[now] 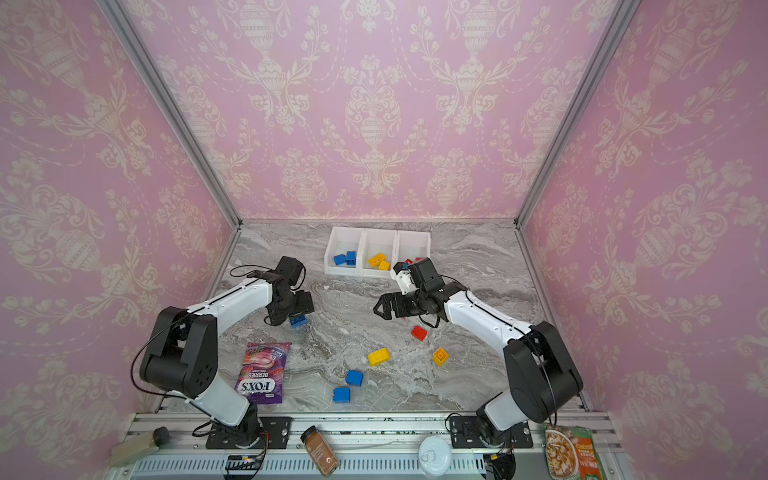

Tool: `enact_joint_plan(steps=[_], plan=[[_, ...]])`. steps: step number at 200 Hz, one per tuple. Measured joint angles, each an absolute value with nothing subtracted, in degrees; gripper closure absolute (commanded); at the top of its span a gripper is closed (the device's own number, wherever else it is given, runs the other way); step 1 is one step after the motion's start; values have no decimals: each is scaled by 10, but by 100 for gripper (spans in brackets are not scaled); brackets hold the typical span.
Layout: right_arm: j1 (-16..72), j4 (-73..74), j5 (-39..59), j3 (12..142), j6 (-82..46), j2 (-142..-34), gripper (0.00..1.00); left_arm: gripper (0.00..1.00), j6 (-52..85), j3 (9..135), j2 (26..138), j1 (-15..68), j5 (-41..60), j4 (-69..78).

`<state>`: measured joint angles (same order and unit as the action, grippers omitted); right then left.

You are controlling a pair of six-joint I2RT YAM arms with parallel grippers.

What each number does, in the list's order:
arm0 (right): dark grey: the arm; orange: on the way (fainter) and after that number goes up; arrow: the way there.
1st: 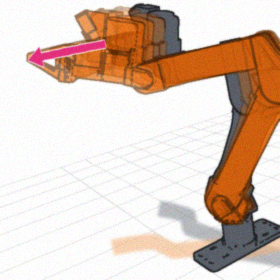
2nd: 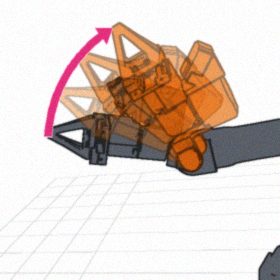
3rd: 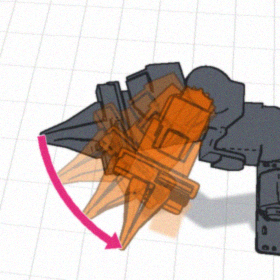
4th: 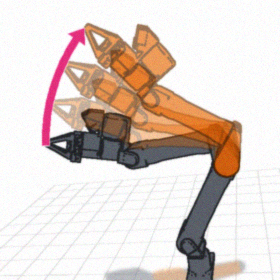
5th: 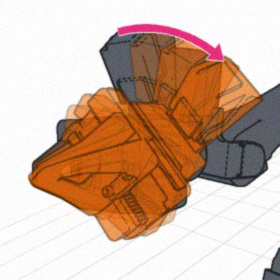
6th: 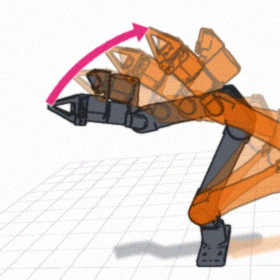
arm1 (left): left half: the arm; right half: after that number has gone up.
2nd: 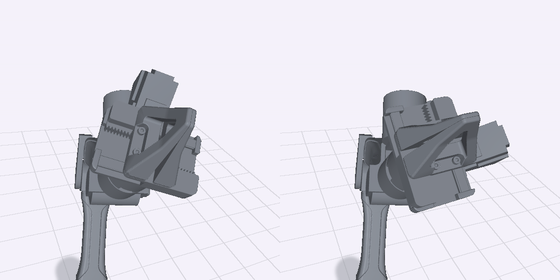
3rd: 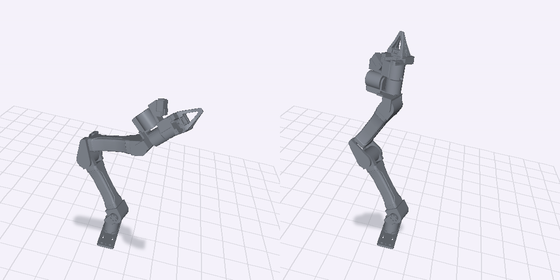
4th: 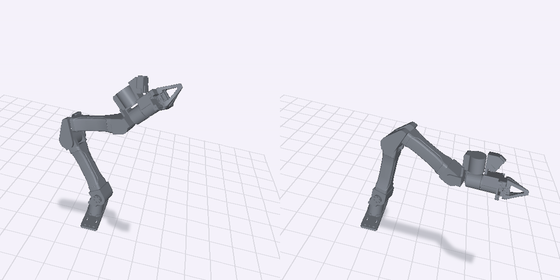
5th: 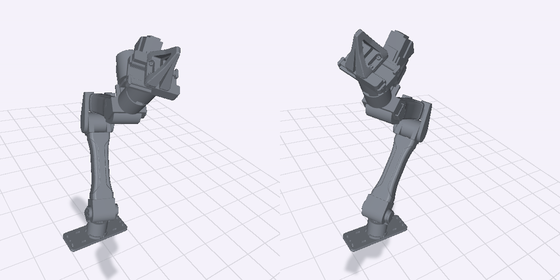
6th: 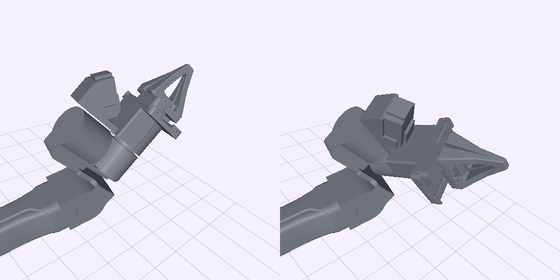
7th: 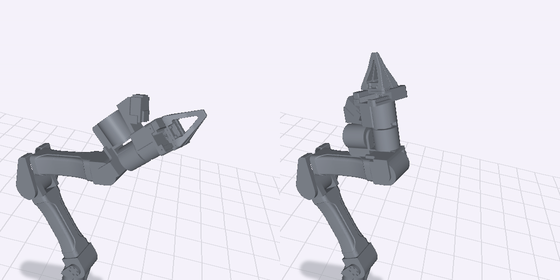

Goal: Sort the legos into containers by color
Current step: 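Close the left gripper on the blue brick while the right gripper hovers over the table, then lift the blue brick with the left gripper over the nearest compartment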

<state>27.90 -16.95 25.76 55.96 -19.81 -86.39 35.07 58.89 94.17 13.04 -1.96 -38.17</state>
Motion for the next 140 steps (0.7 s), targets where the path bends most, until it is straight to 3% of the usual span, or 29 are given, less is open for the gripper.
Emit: enact_joint_plan(steps=[62,140], plan=[[274,-168,257,559,-198,-854,0,23,360,571,959,130,-20,-371],[270,-167,256,552,-198,-842,0,43,370,570,961,130,-19,-362]])
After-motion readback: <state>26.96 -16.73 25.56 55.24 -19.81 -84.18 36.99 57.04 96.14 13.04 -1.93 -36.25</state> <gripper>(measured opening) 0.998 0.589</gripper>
